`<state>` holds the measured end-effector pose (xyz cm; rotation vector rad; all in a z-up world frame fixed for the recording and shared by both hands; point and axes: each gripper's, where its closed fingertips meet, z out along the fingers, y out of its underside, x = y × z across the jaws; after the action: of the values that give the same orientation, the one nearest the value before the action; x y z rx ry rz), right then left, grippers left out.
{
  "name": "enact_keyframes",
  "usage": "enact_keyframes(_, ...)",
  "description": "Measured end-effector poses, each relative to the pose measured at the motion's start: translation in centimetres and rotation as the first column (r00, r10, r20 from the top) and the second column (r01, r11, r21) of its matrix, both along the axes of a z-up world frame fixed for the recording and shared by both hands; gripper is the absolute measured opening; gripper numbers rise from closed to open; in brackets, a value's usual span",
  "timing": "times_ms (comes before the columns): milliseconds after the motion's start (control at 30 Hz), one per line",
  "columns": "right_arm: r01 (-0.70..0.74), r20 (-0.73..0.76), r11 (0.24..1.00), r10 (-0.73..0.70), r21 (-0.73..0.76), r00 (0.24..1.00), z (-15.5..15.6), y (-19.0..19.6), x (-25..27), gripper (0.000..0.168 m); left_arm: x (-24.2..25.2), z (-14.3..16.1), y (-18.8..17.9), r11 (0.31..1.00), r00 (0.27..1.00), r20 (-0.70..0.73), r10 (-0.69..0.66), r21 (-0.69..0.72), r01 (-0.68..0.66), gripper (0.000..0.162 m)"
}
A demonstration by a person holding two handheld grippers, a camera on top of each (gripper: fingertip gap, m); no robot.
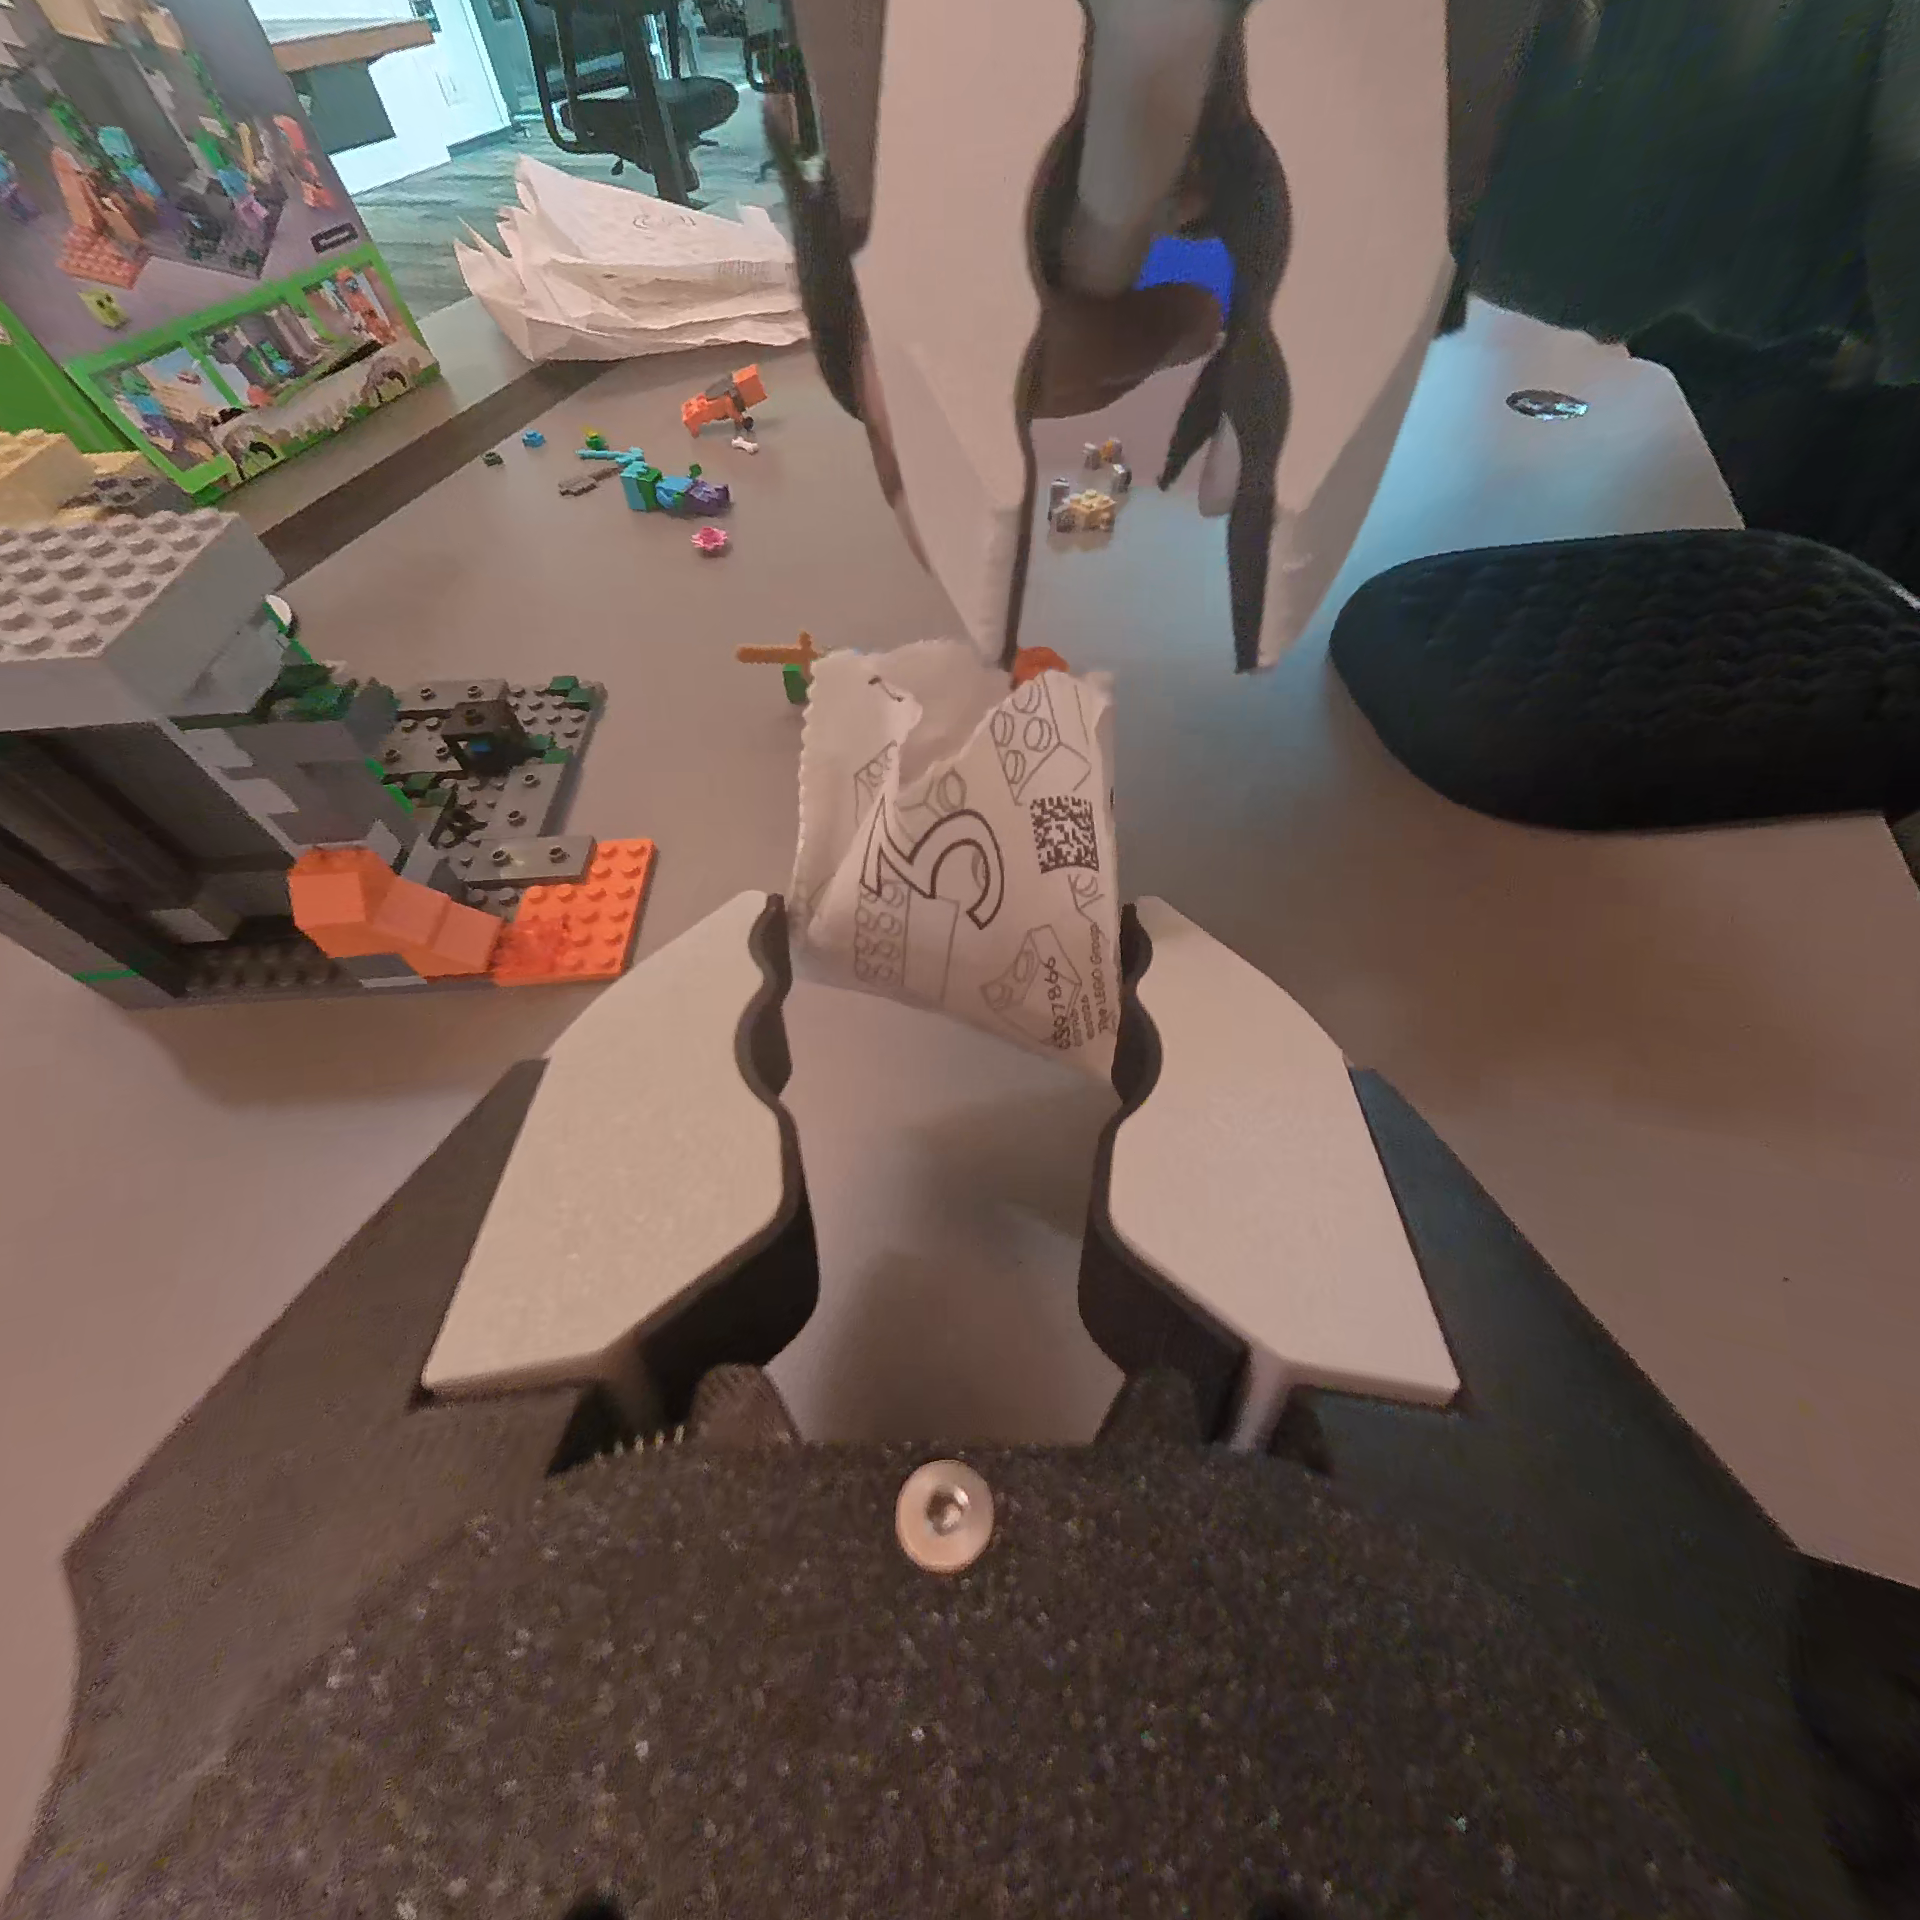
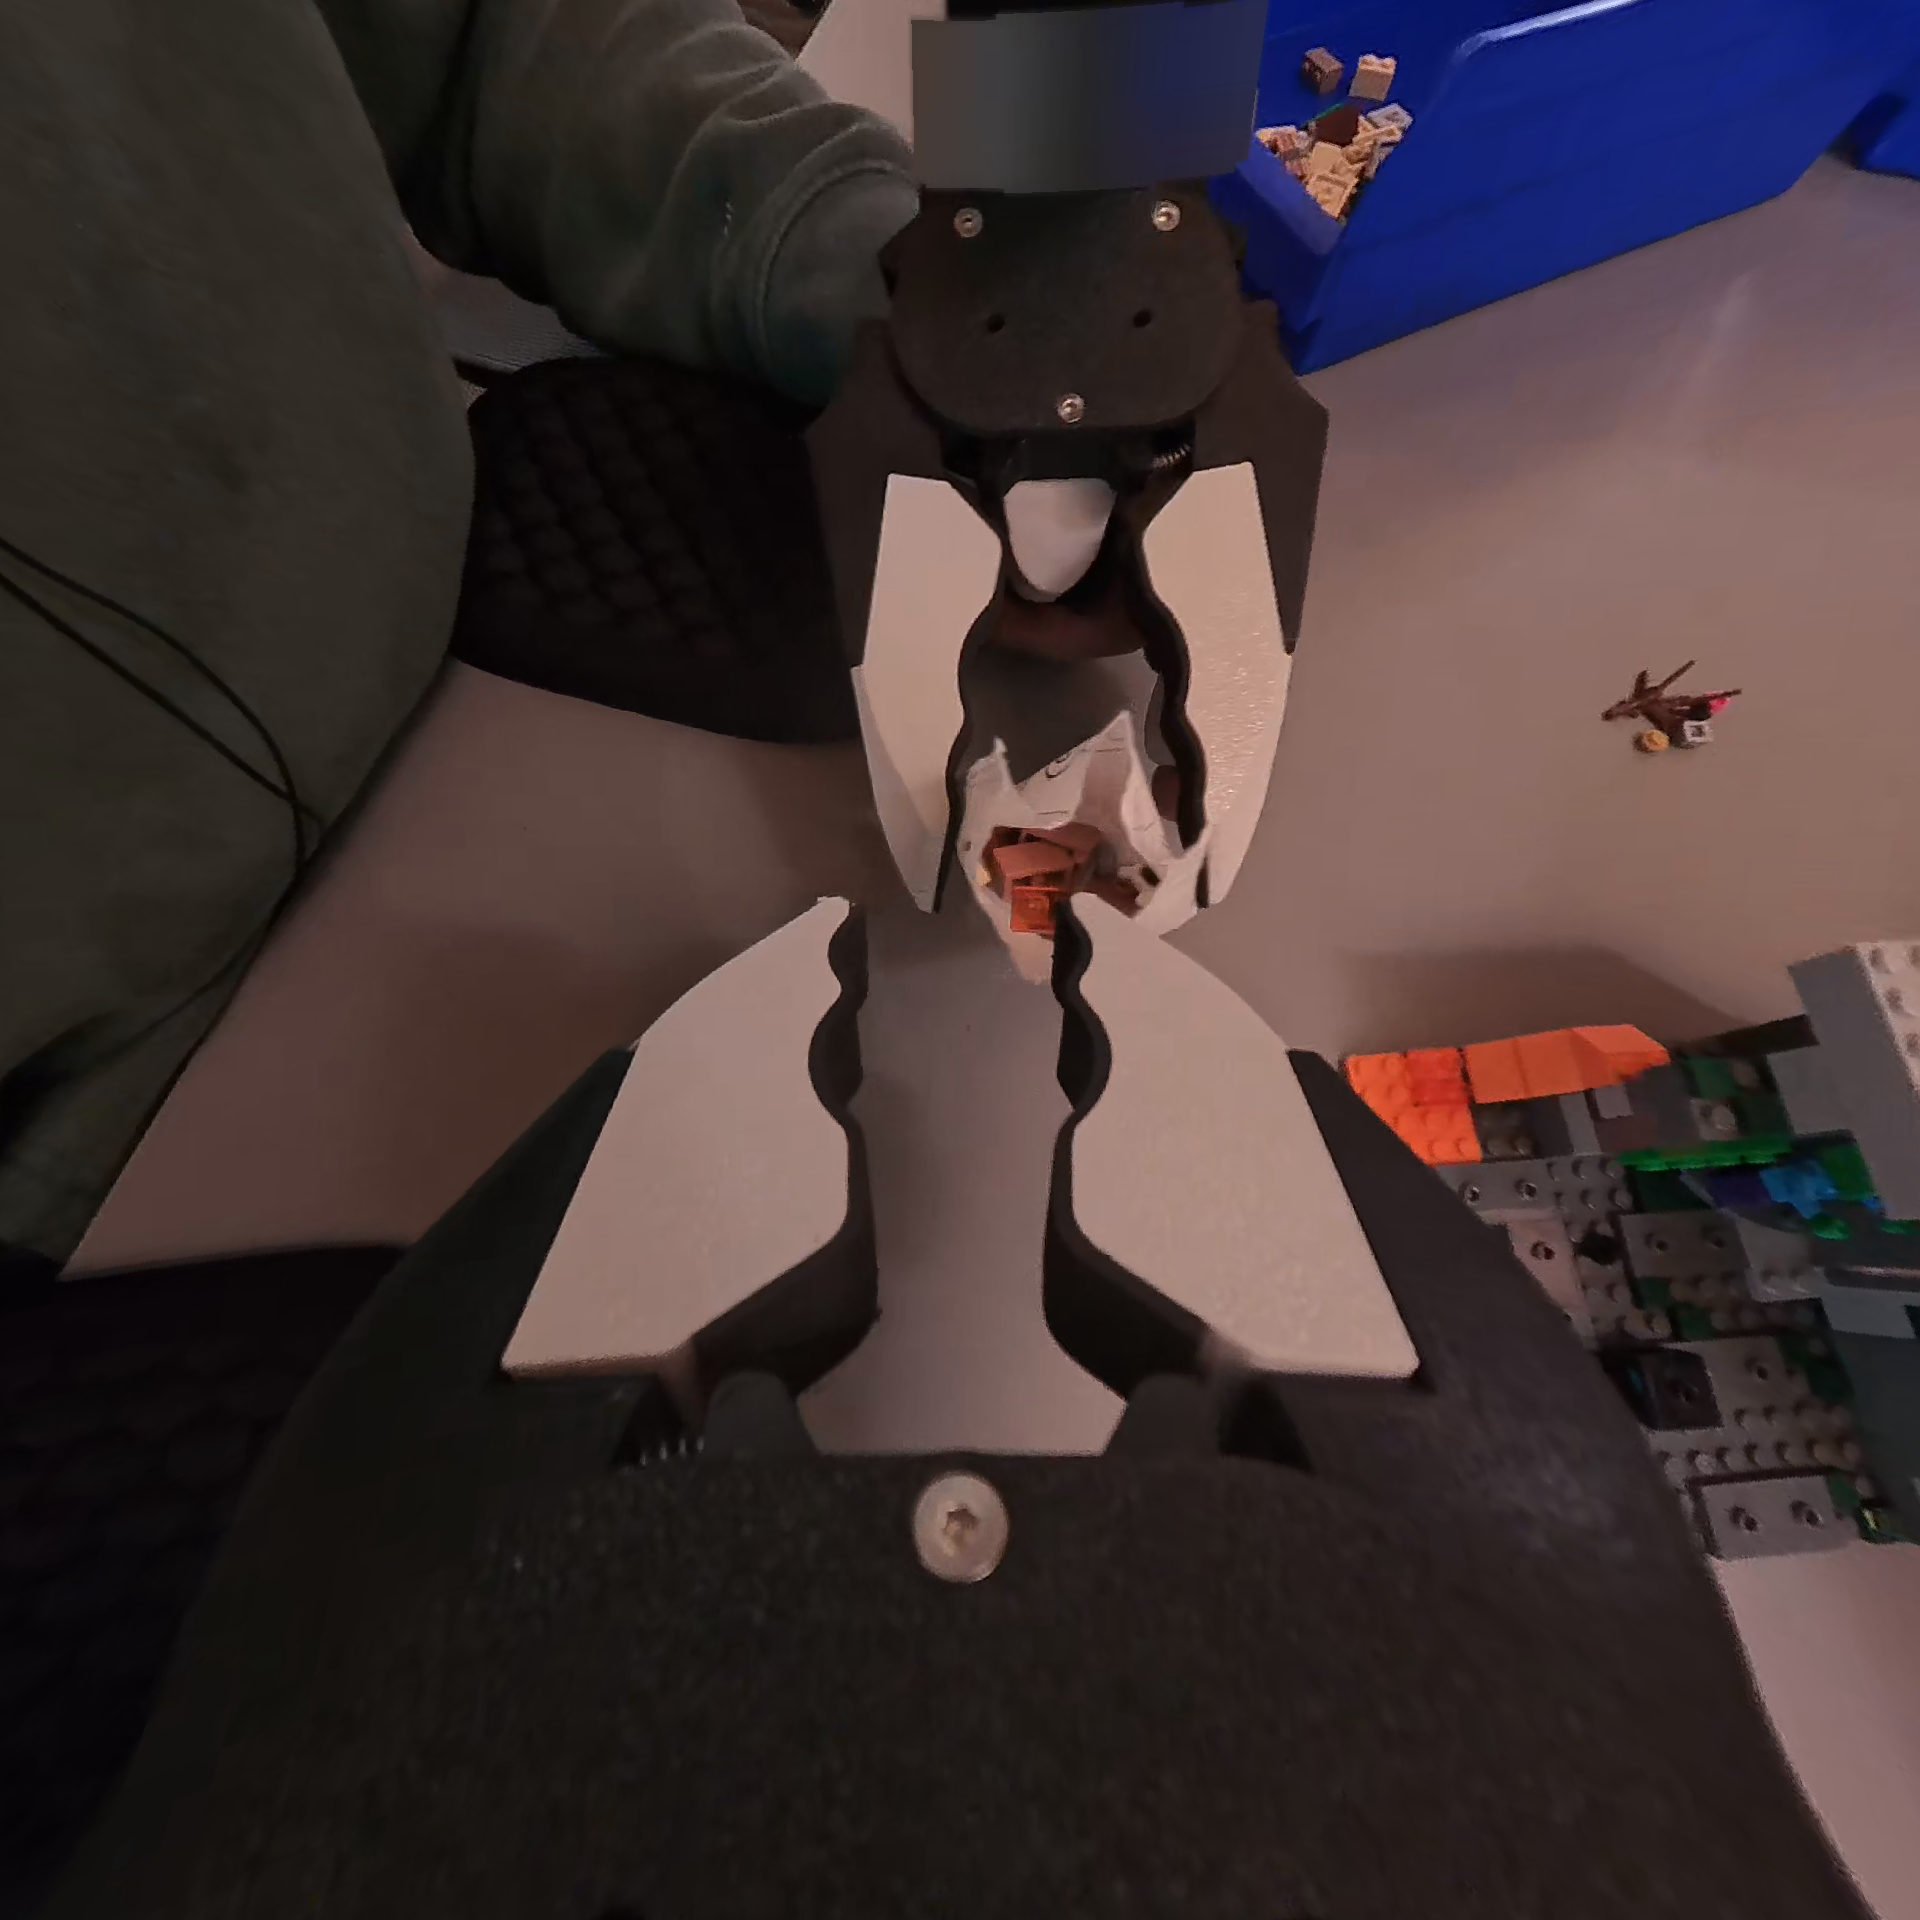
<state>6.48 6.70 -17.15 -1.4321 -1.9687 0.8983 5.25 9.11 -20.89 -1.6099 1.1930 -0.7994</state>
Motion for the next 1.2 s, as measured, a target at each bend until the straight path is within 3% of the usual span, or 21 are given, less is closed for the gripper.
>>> enact_keyframes(367,0.032,-0.030,0.994,-0.029,0.100,0.999,0.5,-0.4,-1.4,0.041,-0.1,0.1,0.1,1.000,1.000,0.014,0.006,-0.020,-0.005,0.059)
enact_keyframes(467,0.088,-0.087,0.992,-0.080,0.091,0.993,2.1,1.2,-0.9,0.041,-0.1,0.1,0.1,1.000,1.000,0.011,0.004,-0.017,-0.004,0.059)
enact_keyframes(567,0.237,-0.131,0.964,-0.221,0.119,0.966,3.8,5.8,1.5,0.040,-0.1,0.1,0.1,1.000,1.000,0.009,0.004,-0.012,-0.004,0.059)
enact_keyframes(700,0.559,-0.195,0.818,-0.531,0.133,0.824,4.6,16.3,8.8,0.033,-0.1,0.1,0.1,1.000,1.000,0.009,0.003,-0.010,-0.003,0.060)
enact_keyframes(867,0.830,-0.079,0.556,-0.827,0.042,0.557,0.6,26.9,20.5,0.029,0.0,0.0,0.0,1.000,1.000,0.002,0.002,-0.009,-0.002,0.060)
enact_keyframes(1000,0.899,0.029,0.437,-0.899,-0.001,0.437,-3.2,30.3,25.6,0.029,-0.1,0.1,0.1,1.000,1.000,0.013,0.004,-0.019,-0.004,0.060)
enact_keyframes(1200,0.926,0.152,0.377,-0.915,-0.007,0.373,-7.4,31.9,28.1,0.029,0.0,0.0,0.1,1.000,1.000,0.012,0.001,-0.027,-0.001,0.060)
